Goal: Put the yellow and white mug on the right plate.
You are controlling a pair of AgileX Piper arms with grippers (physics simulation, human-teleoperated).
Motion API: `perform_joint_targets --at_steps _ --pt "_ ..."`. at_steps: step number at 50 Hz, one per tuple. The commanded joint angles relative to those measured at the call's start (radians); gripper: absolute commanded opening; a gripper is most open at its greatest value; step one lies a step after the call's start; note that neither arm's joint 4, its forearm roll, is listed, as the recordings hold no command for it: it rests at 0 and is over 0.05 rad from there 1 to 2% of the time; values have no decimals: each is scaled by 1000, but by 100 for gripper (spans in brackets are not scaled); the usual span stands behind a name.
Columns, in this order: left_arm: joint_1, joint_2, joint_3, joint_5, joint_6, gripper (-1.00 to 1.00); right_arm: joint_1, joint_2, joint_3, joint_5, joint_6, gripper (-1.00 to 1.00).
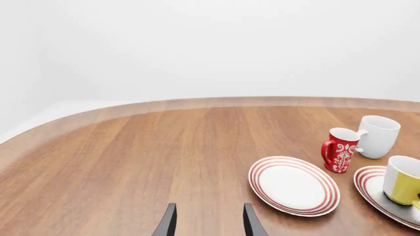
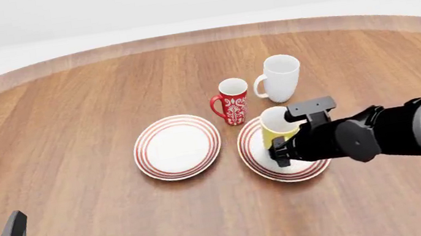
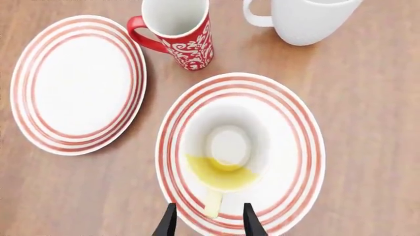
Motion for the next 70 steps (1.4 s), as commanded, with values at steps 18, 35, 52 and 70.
perform_joint_targets --at_steps 18,35,52,70 --pt "0 0 0 0 0 100 26 -66 48 -3 27 100" --pt "0 0 0 0 0 100 46 -191 86 38 46 100" --pt "0 0 0 0 0 100 83 -275 112 59 69 100" --pt "0 0 0 0 0 100 127 -466 135 155 75 100"
